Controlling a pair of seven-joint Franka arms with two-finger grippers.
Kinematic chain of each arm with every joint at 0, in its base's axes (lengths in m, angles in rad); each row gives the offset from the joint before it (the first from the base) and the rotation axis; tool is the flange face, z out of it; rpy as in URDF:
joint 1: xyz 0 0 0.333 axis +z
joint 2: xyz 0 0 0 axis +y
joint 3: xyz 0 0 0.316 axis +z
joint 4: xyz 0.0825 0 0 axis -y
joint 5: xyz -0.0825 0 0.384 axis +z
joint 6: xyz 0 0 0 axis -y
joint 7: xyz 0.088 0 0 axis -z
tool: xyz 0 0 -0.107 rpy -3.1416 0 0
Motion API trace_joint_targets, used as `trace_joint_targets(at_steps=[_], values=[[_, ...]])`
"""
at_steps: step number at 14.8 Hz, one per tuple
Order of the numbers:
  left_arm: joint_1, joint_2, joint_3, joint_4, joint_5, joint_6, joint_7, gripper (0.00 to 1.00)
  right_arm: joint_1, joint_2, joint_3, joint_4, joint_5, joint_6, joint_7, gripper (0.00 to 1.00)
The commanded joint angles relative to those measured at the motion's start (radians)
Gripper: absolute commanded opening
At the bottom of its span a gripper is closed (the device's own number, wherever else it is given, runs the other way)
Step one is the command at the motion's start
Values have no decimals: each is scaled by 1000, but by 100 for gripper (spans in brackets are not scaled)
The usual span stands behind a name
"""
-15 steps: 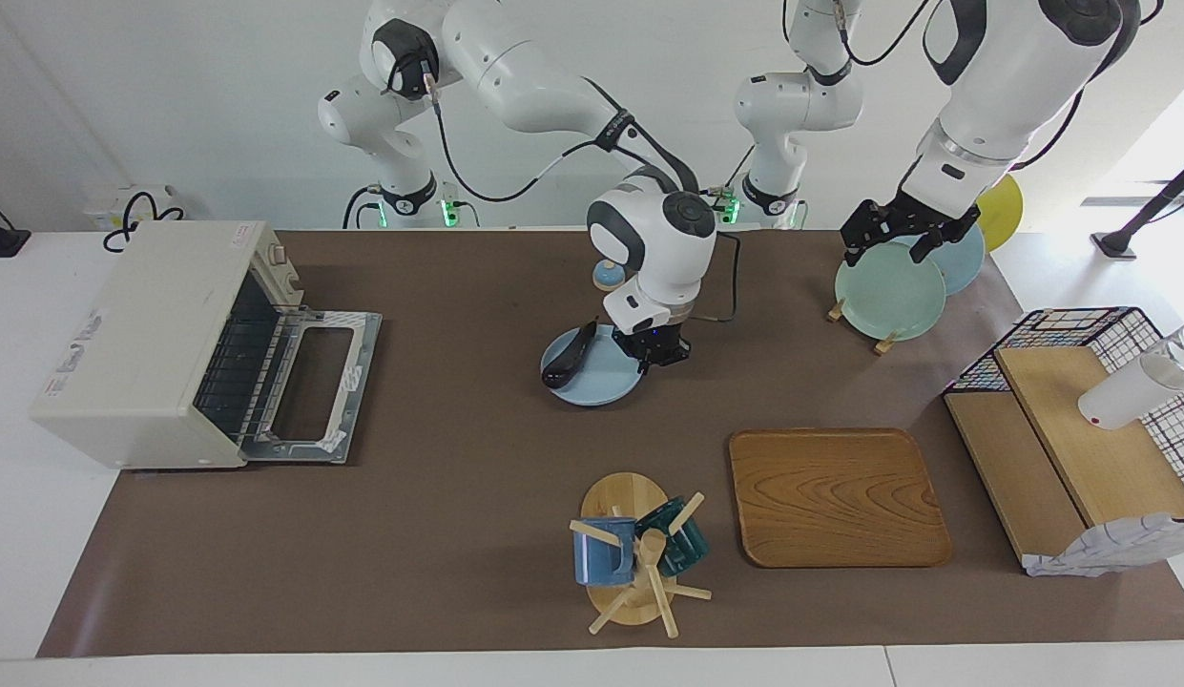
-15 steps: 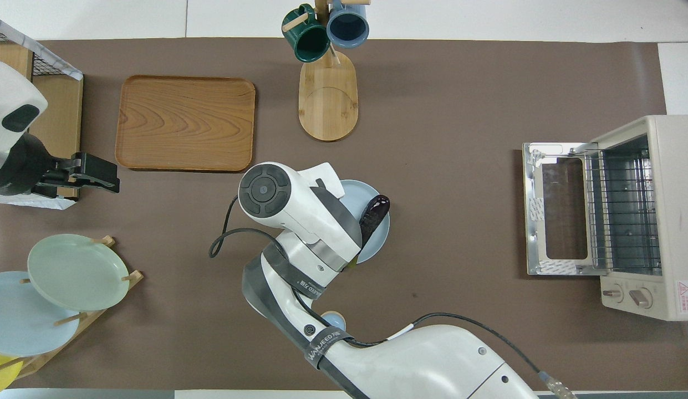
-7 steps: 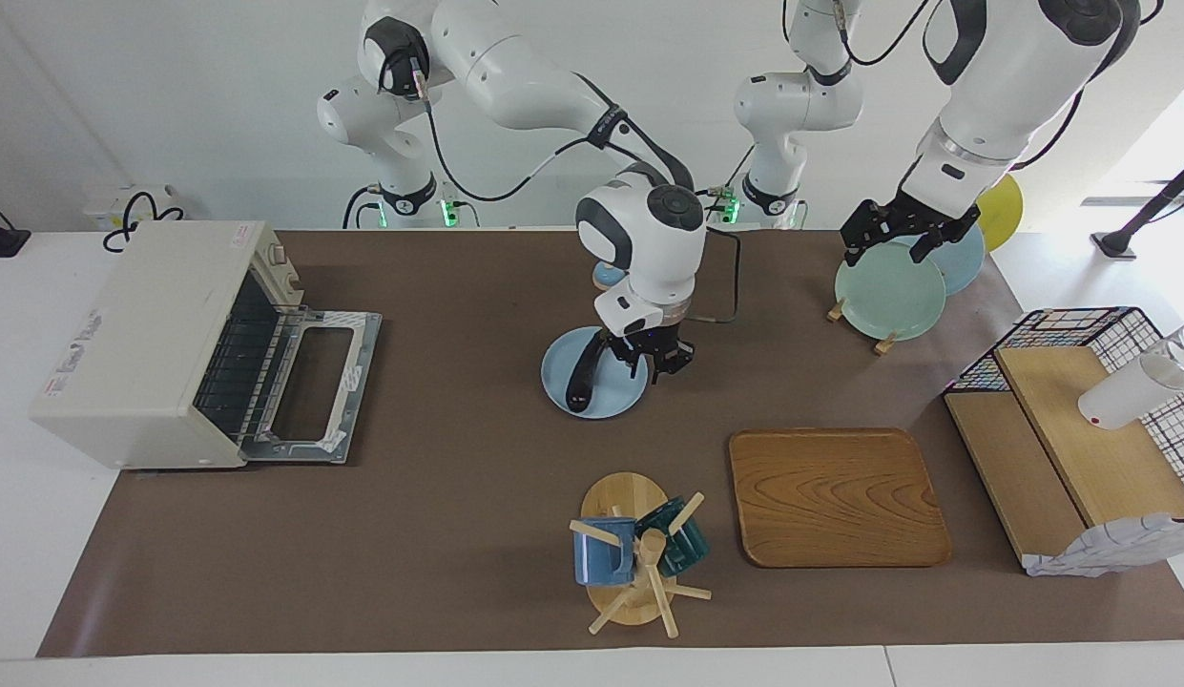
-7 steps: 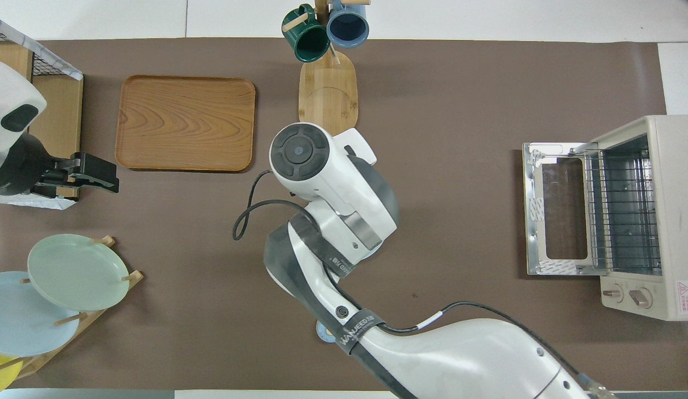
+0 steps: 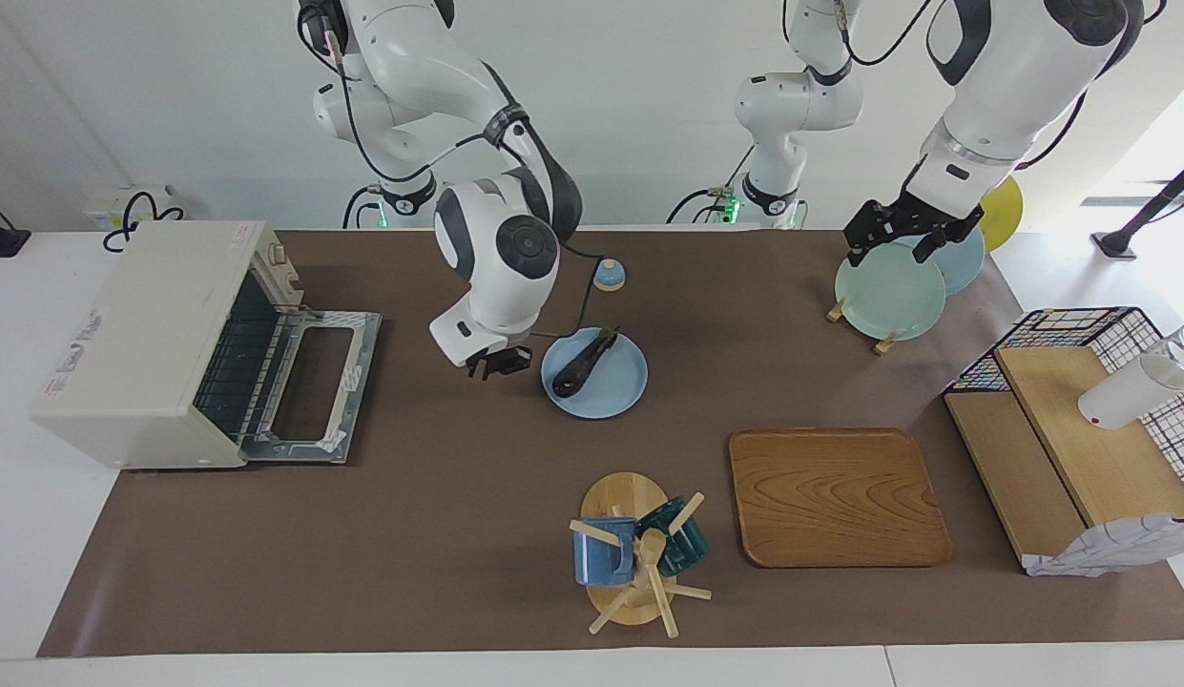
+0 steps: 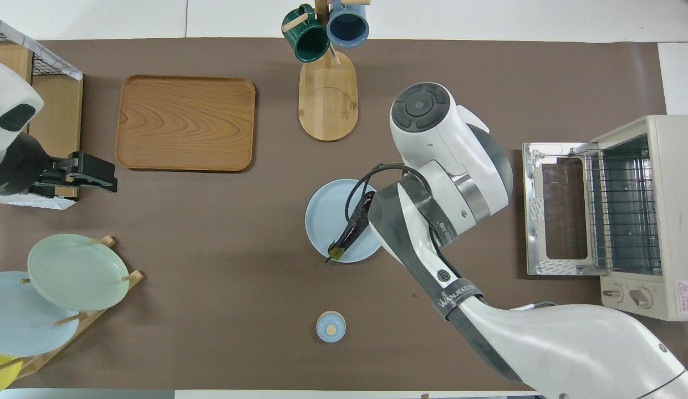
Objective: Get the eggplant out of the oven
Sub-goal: 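Release the eggplant and withdraw the right gripper while the left gripper reaches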
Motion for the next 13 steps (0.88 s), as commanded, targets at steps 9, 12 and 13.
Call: trace_joint_targets(at_steps=[9, 12, 13], values=[[-381, 180, -1, -122, -86, 428, -138, 100, -282, -114, 14, -373, -89, 313, -163, 18], [-467, 272, -1, -123, -123, 571, -135, 100, -300, -120, 14, -398, -92, 344, -183, 18], [-505, 315, -1, -114, -125, 614, -135, 100, -300, -120, 14, -393, -113, 330, -185, 18]])
